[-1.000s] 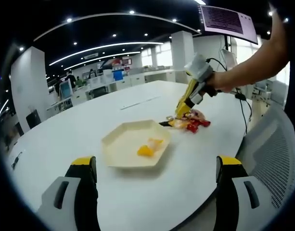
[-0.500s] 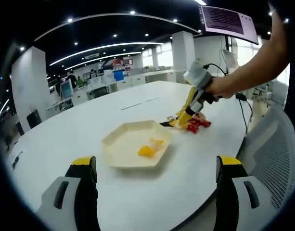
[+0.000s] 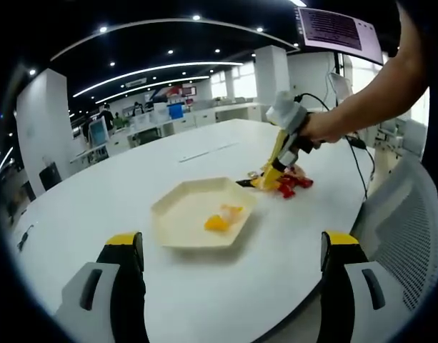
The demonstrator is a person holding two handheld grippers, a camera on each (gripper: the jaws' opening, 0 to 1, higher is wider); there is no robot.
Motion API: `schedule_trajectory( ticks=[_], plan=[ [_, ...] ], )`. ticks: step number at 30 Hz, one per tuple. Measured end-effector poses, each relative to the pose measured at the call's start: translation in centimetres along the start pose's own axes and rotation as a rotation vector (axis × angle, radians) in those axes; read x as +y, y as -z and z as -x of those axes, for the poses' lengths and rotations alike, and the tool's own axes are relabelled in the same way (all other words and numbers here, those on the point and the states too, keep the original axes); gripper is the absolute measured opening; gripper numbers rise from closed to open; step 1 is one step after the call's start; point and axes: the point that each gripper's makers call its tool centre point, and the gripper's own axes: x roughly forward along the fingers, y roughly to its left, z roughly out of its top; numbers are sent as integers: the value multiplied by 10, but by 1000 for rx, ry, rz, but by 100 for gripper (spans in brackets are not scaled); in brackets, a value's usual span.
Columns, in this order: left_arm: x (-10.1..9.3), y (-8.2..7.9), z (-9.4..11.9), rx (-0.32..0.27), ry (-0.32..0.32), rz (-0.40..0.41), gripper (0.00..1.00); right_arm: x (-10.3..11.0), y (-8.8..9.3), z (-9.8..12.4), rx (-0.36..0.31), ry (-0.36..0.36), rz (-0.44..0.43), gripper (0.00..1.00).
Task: Place the target food into the container with the food tongs after gripping and lifting it, then release it inside without dropping or visibly crushing the food.
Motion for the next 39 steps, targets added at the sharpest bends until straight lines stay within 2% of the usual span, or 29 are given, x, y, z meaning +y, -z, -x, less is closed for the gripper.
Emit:
schedule_trajectory(
  ticks=[2,20,30,39],
  plan=[
    [0,0,0,0,-1,1,99,2,-1,1,-3,1,31,20],
    [-2,-1,0,-4,12,2,99,8,-4,10,2,-71,65,18],
    [-4,-4,1,-24,26,21,99,4,-21,25,-26,-81,90,19],
    [-5,-6,1,-32,31,25,99,-1,-27,35,-30,-81,84,19]
  ],
)
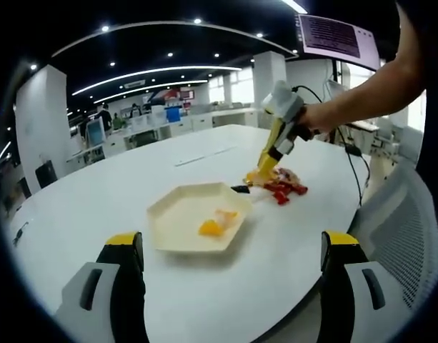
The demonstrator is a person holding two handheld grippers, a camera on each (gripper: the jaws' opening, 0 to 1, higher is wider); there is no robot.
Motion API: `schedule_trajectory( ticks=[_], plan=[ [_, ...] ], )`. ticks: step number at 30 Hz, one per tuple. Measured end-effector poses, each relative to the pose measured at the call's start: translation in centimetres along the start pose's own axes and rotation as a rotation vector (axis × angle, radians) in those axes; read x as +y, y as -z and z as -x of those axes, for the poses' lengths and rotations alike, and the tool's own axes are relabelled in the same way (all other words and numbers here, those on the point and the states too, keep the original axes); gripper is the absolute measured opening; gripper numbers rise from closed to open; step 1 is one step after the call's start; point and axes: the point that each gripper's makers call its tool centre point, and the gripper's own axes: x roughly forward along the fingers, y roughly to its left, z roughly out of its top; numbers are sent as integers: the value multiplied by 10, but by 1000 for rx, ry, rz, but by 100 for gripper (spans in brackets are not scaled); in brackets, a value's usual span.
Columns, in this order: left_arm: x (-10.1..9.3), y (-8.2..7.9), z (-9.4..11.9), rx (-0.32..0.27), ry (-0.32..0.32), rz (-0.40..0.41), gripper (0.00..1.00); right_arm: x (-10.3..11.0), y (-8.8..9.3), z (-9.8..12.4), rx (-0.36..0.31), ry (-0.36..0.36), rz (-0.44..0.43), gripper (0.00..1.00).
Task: Place the target food into the container with the food tongs after gripping and lifting it, then release it inside without dropping or visibly crushing the food.
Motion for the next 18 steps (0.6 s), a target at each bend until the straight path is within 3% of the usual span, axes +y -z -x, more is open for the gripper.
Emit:
schedule_trajectory(
  ticks=[18],
  plan=[
    [0,0,-1,3,0,-3,99,-4,-36,23,-36,-1,79,19]
  ],
)
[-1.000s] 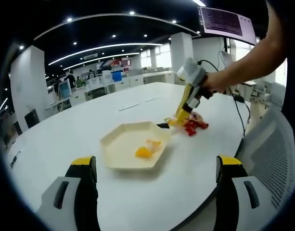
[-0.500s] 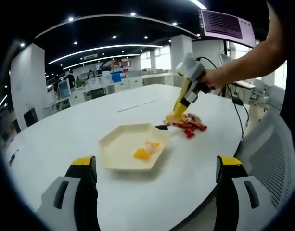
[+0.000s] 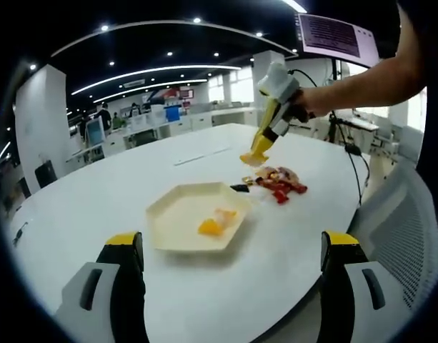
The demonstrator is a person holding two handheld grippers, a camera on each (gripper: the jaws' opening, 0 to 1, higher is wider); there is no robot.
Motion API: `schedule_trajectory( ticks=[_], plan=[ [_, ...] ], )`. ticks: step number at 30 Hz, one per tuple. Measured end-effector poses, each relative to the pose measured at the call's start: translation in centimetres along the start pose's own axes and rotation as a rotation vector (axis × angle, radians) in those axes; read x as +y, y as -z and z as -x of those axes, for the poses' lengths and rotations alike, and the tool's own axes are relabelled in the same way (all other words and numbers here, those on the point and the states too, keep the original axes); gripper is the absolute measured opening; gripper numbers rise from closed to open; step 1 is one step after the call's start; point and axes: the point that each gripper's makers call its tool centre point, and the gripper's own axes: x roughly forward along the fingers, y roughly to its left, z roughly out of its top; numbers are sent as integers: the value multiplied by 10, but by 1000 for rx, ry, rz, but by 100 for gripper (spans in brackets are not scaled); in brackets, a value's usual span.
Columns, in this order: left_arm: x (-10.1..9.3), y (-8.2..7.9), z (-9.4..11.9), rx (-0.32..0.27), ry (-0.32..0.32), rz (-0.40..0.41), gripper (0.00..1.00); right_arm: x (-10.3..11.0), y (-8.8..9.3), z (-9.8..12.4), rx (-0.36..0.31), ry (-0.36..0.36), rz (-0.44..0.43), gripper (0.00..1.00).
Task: Place the target food into the container with the food tongs after gripping and lifting it, then release it inside without dropping or visibly crushing the food.
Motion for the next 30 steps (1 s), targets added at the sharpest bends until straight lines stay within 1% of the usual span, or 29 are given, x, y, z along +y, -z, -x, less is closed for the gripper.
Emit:
schedule_trajectory(
  ticks=[7,14,25,30],
  plan=[
    [1,1,0,3,-1,0,99,-2,-1,0,0,2,1,19],
    [0,2,0,7,-1,-1,99,0,-8,2,-4,-1,7,19],
    [1,2,0,7,-3,1,99,16,-25,-6,-6,-33,25,19],
    [2,2,0,5,-8,6,99,20,-37,-8,-9,-44,40,19]
  ],
)
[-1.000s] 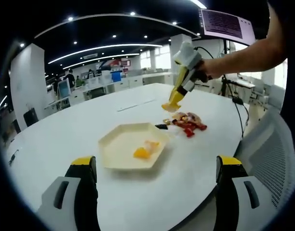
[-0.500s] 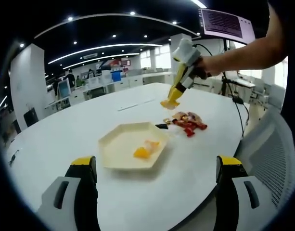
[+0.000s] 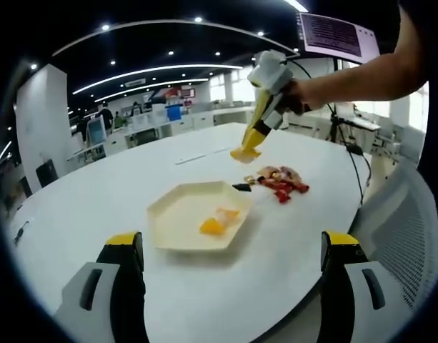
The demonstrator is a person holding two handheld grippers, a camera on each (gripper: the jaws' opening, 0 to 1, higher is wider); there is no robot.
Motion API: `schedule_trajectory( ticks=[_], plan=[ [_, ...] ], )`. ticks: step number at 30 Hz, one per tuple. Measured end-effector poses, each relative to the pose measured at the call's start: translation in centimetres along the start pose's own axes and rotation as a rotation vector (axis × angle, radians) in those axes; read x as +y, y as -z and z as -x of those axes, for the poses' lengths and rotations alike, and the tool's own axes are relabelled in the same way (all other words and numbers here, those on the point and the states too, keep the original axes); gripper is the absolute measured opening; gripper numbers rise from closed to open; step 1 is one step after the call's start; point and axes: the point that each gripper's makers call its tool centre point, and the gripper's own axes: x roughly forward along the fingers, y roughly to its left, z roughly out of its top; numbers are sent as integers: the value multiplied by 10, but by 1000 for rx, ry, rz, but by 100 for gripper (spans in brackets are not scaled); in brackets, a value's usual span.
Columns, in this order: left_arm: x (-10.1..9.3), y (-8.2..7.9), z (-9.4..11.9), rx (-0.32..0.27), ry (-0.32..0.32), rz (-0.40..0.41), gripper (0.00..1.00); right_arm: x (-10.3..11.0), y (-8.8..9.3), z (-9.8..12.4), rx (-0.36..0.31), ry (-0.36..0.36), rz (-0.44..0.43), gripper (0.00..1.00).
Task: Place the target food into the container with the food tongs after gripping and lifting it, then release it inside without dropping or visibly crushing the food.
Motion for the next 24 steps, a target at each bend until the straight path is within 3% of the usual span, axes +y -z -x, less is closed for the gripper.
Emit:
schedule_trajectory(
  ticks=[24],
  plan=[
    [1,3,-1,14,1,16,99,24,-58,-16,-20,-60,70,20]
  ],
)
